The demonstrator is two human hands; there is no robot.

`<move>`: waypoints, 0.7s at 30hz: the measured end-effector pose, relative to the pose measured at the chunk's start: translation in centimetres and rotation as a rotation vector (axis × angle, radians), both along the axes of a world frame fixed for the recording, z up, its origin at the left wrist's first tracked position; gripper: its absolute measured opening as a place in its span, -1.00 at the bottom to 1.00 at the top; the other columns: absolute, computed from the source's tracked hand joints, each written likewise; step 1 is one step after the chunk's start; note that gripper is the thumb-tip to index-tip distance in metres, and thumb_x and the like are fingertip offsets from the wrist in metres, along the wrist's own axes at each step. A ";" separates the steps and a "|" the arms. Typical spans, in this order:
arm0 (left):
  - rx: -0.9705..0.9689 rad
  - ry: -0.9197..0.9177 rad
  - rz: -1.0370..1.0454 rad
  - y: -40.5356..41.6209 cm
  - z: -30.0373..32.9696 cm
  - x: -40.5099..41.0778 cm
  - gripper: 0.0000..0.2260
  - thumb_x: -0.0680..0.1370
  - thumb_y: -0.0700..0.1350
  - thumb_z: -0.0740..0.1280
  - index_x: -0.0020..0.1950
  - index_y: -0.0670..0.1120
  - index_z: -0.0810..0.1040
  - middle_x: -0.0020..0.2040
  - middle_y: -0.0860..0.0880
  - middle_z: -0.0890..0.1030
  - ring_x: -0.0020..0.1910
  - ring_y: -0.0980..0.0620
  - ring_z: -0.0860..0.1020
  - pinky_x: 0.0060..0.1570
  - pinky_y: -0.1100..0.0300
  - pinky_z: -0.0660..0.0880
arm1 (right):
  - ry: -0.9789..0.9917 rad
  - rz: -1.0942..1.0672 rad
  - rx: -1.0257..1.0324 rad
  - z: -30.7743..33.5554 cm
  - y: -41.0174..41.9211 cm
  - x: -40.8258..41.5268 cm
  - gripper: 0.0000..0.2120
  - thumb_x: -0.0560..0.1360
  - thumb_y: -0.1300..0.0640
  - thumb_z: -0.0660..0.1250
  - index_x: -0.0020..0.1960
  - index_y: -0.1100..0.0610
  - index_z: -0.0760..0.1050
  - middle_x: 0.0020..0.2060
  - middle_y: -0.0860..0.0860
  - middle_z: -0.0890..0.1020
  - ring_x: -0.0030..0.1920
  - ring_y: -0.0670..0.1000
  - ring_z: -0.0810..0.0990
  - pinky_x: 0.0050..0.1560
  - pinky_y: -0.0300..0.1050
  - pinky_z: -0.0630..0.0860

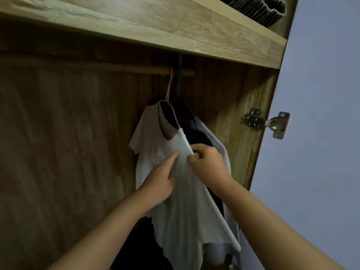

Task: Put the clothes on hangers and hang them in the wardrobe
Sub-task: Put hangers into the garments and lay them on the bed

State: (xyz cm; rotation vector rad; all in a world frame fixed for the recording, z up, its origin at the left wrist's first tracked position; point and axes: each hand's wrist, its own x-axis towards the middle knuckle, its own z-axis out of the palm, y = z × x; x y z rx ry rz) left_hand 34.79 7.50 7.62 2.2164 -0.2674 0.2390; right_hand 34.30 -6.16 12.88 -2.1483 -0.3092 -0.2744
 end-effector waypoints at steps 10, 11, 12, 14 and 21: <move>-0.225 -0.118 -0.063 2.7 3.2 -1.1 -0.49 0.56 -0.40 0.09 0.38 0.09 0.30 0.40 0.15 0.29 0.34 0.30 0.21 0.23 0.51 0.16 | 0.319 0.284 0.680 1.7 4.7 1.7 -0.66 0.50 0.45 0.07 0.19 0.26 0.46 0.06 0.29 0.58 0.09 0.24 0.58 0.14 0.11 0.51; -0.209 -0.163 -0.056 2.7 3.6 -1.4 -0.50 0.56 -0.40 0.10 0.39 0.07 0.32 0.39 0.17 0.29 0.35 0.32 0.19 0.19 0.58 0.15 | 0.312 0.314 0.721 2.1 4.7 1.5 -0.65 0.51 0.46 0.06 0.21 0.30 0.44 0.01 0.26 0.58 0.02 0.20 0.59 0.07 0.07 0.53; -0.200 -0.204 -0.050 2.7 3.9 -1.6 -0.51 0.56 -0.39 0.12 0.38 0.06 0.34 0.38 0.19 0.29 0.35 0.33 0.19 0.18 0.61 0.16 | 0.305 0.342 0.754 2.5 4.4 1.3 -0.66 0.51 0.46 0.05 0.20 0.29 0.44 -0.07 0.20 0.58 -0.08 0.14 0.59 -0.04 0.01 0.55; -0.185 -0.285 -0.042 2.5 4.5 -2.1 -0.52 0.55 -0.38 0.14 0.36 0.07 0.37 0.37 0.20 0.31 0.38 0.31 0.21 0.29 0.49 0.18 | 0.304 0.397 0.827 3.3 3.5 0.6 -0.65 0.48 0.47 0.04 0.13 0.26 0.46 -0.13 0.17 0.57 -0.14 0.09 0.58 -0.12 -0.06 0.56; -0.194 -0.511 0.032 0.0 5.1 -4.8 -0.59 0.51 -0.40 0.20 0.08 0.13 0.49 0.07 0.23 0.50 0.13 0.28 0.47 0.12 0.47 0.40 | 0.410 0.539 0.881 3.2 -2.3 -3.3 -0.48 0.39 0.49 0.05 0.21 0.17 0.53 0.06 0.16 0.65 0.05 0.12 0.65 -0.04 -0.08 0.63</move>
